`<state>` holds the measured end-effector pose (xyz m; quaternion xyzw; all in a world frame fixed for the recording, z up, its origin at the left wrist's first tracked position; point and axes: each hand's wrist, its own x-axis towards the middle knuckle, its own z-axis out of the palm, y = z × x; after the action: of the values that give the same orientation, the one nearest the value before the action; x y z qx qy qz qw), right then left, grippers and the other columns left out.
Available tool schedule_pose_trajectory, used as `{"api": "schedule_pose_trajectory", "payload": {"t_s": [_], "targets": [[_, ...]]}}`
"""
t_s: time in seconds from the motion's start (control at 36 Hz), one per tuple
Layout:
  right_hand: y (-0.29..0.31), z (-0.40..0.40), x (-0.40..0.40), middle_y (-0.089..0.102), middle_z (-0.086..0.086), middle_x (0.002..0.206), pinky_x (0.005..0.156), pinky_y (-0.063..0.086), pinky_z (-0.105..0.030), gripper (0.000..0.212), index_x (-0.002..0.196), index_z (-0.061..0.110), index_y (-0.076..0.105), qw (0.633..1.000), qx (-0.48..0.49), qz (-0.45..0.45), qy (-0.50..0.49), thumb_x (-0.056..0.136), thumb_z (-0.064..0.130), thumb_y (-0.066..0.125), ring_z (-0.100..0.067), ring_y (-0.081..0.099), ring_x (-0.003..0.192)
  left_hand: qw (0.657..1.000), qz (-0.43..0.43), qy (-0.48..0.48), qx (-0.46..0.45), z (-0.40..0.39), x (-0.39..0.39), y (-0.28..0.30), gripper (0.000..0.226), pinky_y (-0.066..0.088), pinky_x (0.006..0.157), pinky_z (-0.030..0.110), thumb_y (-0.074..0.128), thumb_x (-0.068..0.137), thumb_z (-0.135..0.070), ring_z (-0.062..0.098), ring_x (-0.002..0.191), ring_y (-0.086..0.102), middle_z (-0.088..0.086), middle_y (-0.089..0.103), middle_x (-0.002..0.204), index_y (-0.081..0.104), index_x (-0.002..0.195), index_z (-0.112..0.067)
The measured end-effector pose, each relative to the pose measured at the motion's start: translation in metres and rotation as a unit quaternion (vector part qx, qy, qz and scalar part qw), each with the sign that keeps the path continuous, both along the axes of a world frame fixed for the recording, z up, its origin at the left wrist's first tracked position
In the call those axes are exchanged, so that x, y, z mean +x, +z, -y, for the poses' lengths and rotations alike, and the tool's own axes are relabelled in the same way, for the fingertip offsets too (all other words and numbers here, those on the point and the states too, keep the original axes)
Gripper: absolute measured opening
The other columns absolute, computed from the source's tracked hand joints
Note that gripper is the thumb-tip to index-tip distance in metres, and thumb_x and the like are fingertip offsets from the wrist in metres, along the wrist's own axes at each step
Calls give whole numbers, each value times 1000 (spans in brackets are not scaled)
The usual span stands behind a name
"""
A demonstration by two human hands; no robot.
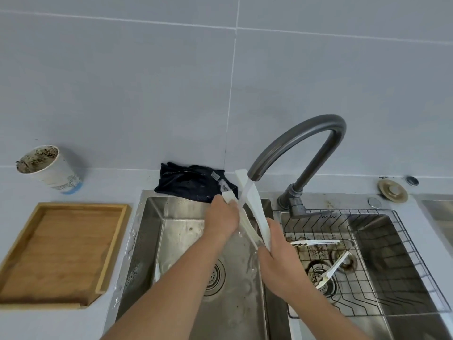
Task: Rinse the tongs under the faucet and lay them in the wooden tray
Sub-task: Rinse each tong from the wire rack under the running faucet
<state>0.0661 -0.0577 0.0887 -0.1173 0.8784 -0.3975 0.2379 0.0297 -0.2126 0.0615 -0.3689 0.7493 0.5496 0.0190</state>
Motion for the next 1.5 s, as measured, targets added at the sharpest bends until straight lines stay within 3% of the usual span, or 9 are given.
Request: {"api": "schedule_pose_trajectory", "payload": {"t_s": [0.14,0.31,0.5,0.78,0.94,1.11,1.28,1.39,1.5], "targets": [[0,1,-10,61,-3,82,41,42,-17,46,136,35,32,1000,-9,10,-11,98,10,42,-5,59,50,998,-22,-22,60,-18,9,2,25,62,58,38,50,94,-16,25,79,71,9,64,97,46,119,-18],[-3,2,6,63,-4,83,45,47,-23,44,132,37,34,999,-33,39,-3,98,10,42,-6,57,52,998,-44,48,17,-9,5,1,9,37,44,14,54,92,-10,8,69,57,0,61,86,54,98,-16],[-3,-10,16,60,-3,82,45,44,-19,37,126,38,35,999,-36,35,-10,100,13,43,-1,53,50,999,-21,28,-34,13,7,1,29,59,66,56,46,96,-14,42,68,65,26,64,75,54,74,2],[3,-27,7,59,-2,74,41,42,-22,7,104,45,55,973,-179,117,-90,99,46,50,-7,50,48,970,-78,7,231,5,17,6,26,64,66,39,54,95,0,22,80,76,12,73,100,63,116,-14],[5,-37,-1,73,-16,90,39,45,-28,24,127,42,51,941,-254,175,-137,105,34,47,-23,57,48,913,-124,66,382,12,25,7,18,64,76,47,54,103,-14,25,78,74,10,67,82,62,118,-15],[0,-34,-10,73,1,93,45,55,-34,41,139,40,45,955,-207,119,-175,102,27,55,-25,65,51,906,-138,115,384,13,30,6,15,62,70,40,60,100,-25,24,77,73,7,62,78,64,106,-12],[7,-27,-12,60,17,98,54,56,-26,81,137,62,34,990,-100,59,-76,65,65,72,-11,63,66,911,-158,119,361,19,31,11,19,60,69,37,64,98,-28,19,67,67,4,58,72,55,88,-15],[11,-14,-17,59,19,100,55,52,-18,47,108,70,41,999,-44,31,-9,75,59,73,-6,64,76,910,-182,135,347,23,28,18,19,59,67,35,66,97,-27,18,67,67,4,57,74,55,87,-15],[9,-4,-21,63,3,94,58,62,-35,31,121,55,50,997,-44,44,34,93,48,60,-9,62,71,898,-200,144,365,30,28,29,16,59,65,36,61,99,-30,22,72,68,4,65,73,65,99,-14]]}}
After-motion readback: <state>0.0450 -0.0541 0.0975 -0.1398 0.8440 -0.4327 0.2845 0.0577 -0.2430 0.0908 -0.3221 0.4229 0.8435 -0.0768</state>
